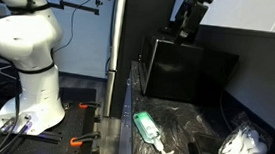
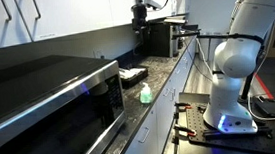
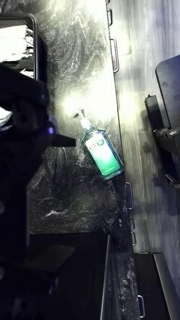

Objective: Put the bottle upright

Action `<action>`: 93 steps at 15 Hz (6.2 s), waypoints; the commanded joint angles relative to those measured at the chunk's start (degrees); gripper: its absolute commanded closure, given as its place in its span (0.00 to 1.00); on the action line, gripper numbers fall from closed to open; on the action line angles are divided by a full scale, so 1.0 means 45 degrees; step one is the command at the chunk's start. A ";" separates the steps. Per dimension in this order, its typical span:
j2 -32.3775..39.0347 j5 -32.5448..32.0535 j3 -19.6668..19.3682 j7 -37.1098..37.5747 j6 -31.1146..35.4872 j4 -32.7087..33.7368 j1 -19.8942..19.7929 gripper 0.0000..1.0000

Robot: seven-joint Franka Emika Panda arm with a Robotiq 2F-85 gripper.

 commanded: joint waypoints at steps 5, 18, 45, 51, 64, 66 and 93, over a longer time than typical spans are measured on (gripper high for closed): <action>-0.0288 -0.0029 0.0438 0.1111 0.1141 -0.1033 -0.0568 0.00; 0.0079 0.1009 0.0371 0.1733 0.2406 -0.2411 -0.0855 0.00; 0.2241 0.0954 0.0554 0.8883 0.6664 -0.5543 -0.1922 0.00; 0.2968 0.1067 0.0531 0.9728 0.8047 -0.5664 -0.1955 0.00; 0.6487 0.0759 -0.0112 1.1241 1.1109 -0.5025 -0.1514 0.00; 0.6672 0.0656 -0.0221 1.1366 1.1231 -0.4945 -0.1414 0.00; 0.3177 -0.9434 -0.0251 2.0874 1.1038 -0.5989 0.0618 0.92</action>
